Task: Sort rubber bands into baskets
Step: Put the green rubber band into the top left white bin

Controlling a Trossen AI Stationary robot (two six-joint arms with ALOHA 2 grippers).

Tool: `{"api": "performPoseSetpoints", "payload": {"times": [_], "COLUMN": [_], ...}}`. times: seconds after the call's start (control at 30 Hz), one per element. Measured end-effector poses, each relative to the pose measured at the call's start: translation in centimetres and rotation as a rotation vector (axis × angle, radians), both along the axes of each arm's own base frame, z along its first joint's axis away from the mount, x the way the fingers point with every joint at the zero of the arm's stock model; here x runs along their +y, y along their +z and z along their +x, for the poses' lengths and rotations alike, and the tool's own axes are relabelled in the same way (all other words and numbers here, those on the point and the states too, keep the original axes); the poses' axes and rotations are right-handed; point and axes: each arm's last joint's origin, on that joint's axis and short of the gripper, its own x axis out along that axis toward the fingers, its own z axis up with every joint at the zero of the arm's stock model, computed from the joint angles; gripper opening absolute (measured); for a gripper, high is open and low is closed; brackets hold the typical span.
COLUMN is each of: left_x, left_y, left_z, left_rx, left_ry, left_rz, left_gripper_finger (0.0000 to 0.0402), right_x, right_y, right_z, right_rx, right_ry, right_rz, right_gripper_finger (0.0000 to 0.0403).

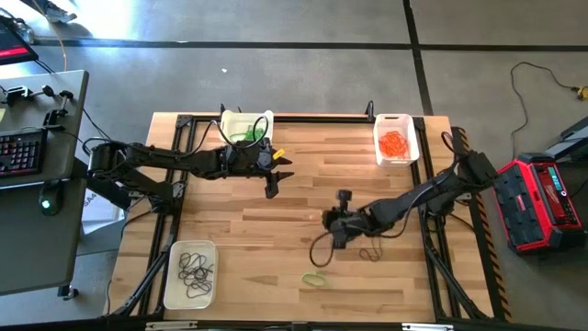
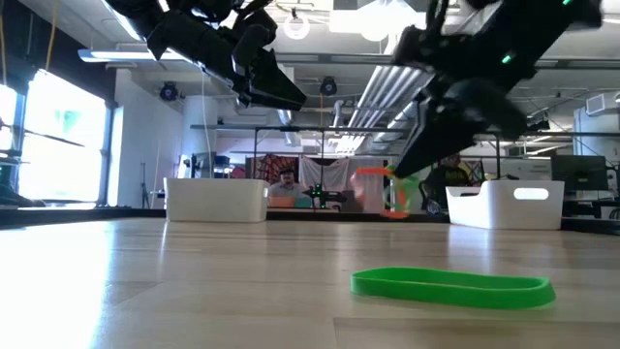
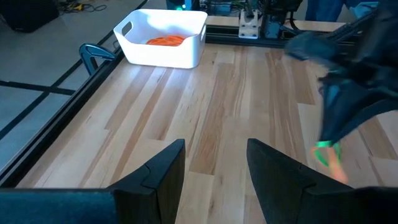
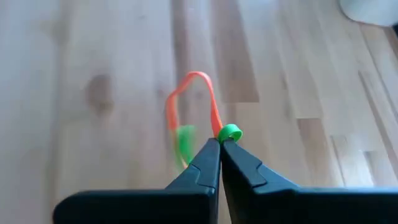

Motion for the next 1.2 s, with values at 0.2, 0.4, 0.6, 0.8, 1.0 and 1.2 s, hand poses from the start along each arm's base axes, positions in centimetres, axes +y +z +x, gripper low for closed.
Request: {"api": "performPoseSetpoints", "payload": {"times": [0.2,0.4,0.6,0.8,1.0,1.2], "left_x": [0.0,0.0,0.0,0.0,-0.4,-0.7], "left_y": [0.0,0.0,0.0,0.0,-0.1,-0.3], "left_z": [0.0,0.0,0.0,0.0,0.0,0.0], "left_rx": [0.000,-0.001,0.000,0.000,0.008,0.029], "left_ry": [0.000,-0.001,-0.001,-0.001,-0.013,-0.025], "left_rz": [-0.001,-0.002,-0.001,-0.002,-0.003,-0.006], "left_gripper_finger": [0.0165,0.0165,0.0165,0.0165,0.0165,0.0165], "right_x": [-1.6,-1.8,-2.1,-3.0,-3.4,-2.6], "right_y": [-1.0,-1.2,-1.4,-3.2,-4.9,-4.3], "right_z": [0.0,-0.2,-0.3,0.3,0.8,0.7], "right_rx": [-0.012,-0.002,0.035,0.102,0.161,0.129], "right_ry": [-0.066,-0.123,-0.151,-0.150,-0.138,-0.073], "right_rz": [0.079,0.106,0.196,0.204,0.211,0.192], "right_gripper_finger": [0.0049,0.0127,0.0151,0.0152,0.0137,0.0022]}}
